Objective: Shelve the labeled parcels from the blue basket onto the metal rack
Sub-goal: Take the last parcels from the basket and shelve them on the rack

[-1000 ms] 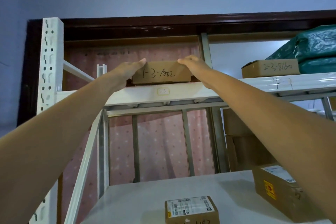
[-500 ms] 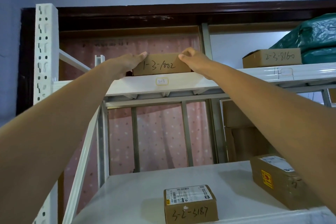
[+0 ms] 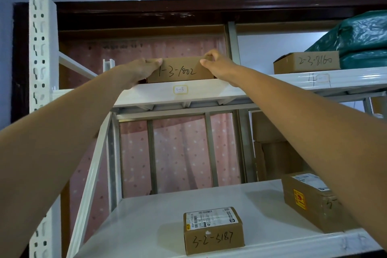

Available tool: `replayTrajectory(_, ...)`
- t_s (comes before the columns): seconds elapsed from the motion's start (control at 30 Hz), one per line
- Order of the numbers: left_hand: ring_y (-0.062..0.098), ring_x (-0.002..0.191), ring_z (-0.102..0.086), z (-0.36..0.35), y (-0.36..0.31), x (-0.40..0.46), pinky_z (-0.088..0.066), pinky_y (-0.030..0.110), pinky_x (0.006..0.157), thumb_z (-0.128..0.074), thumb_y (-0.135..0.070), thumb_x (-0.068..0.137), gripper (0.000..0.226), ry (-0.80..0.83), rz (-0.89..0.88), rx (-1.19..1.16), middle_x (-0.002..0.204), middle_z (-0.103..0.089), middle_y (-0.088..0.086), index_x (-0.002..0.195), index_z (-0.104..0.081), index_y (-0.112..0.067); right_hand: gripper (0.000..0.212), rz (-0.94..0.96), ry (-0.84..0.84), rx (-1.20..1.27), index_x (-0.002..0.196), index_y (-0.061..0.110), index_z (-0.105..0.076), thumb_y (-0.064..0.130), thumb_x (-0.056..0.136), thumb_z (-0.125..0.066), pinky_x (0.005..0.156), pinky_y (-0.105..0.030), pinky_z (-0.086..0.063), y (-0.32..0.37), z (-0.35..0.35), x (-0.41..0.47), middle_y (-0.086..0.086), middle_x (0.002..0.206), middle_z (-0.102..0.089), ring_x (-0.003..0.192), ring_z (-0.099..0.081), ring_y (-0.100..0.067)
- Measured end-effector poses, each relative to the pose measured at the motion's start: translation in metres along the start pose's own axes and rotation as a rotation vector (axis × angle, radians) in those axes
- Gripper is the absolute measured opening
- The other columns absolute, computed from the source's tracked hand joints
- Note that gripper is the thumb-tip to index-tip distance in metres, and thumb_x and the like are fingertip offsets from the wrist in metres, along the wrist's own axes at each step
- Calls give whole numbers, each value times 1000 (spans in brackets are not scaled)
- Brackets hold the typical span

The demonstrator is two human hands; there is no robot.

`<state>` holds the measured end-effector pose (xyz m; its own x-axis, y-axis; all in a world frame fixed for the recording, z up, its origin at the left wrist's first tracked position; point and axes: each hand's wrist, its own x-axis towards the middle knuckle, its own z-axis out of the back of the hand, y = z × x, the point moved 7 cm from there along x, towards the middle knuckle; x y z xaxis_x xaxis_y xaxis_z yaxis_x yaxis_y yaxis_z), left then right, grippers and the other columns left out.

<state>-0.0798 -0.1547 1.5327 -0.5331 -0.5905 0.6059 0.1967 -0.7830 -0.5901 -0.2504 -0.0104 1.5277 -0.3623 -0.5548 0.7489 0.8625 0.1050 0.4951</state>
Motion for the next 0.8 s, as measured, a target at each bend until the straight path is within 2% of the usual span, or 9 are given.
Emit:
replayTrajectory(0.1,32,129,-44,12,-17,-11,-36,47,108,-44,-61,91,72,-132,-27,38,144,-44,14,142,-37,-11,45,75,-151,-9,141,22,-36,41,101,-43,88,-30,-40,5,29,-9,-5,140,-48,107,-47,-14)
replayTrajectory(0.2,24,120,-50,25,-80,-42,-45,32,94,-57,-51,87,64,-512,-268,27,136,-47,10,135,-40,-12,42,149,-344,-139,135,19,-43,39,98,-49,84,-27,-38,-8,94,-30,-1,119,-55,100,-51,-14)
replayTrajectory(0.23,19,112,-53,14,-104,-50,-47,28,87,-59,-48,87,58,-556,-354,3,128,-51,7,130,-45,-12,40,141,-371,-191,131,19,-47,38,97,-51,83,-28,-38,-19,118,-37,-1,116,-56,98,-52,-15)
replayTrajectory(0.33,13,98,-52,-70,-168,-60,-47,26,75,-57,-42,90,45,-355,-469,-42,108,-52,-1,123,-48,-14,30,30,-480,-331,119,21,-56,32,91,-58,82,-33,-45,-74,197,-62,-7,117,-62,97,-58,-20)
replayTrajectory(0.43,20,110,-49,-169,-198,-56,-38,28,84,-51,-38,95,47,-91,-437,53,129,-50,5,135,-40,-15,35,-68,-523,-418,121,24,-59,30,86,-62,85,-36,-47,-127,255,-78,-12,110,-66,104,-61,-30)
replayTrajectory(0.5,25,122,-46,-212,-208,-52,-31,25,87,-50,-32,96,54,-61,-406,107,146,-41,10,144,-32,-16,45,-115,-444,-428,132,26,-53,30,87,-61,79,-32,-44,-159,282,-81,-14,109,-65,104,-61,-33)
replayTrajectory(0.57,24,125,-43,-235,-213,-40,-29,23,87,-51,-26,96,59,-63,-356,70,151,-36,9,148,-27,-17,54,-145,-373,-408,141,28,-45,30,89,-61,78,-29,-39,-189,301,-80,-18,123,-61,110,-58,-35)
replayTrajectory(0.7,30,143,-25,-250,-207,-12,-24,35,111,-52,-24,95,68,-69,-168,22,158,-22,10,152,-17,-14,66,-158,-191,-309,150,33,-29,37,92,-61,96,-32,-41,-225,301,-67,-15,144,-49,124,-51,-34)
replayTrajectory(0.8,29,144,-24,-260,-207,-6,-23,35,113,-51,-25,95,65,-75,-140,40,159,-22,9,151,-21,-12,66,-129,-141,-264,151,33,-25,34,94,-58,106,-41,-43,-230,294,-62,-14,140,-52,121,-53,-28)
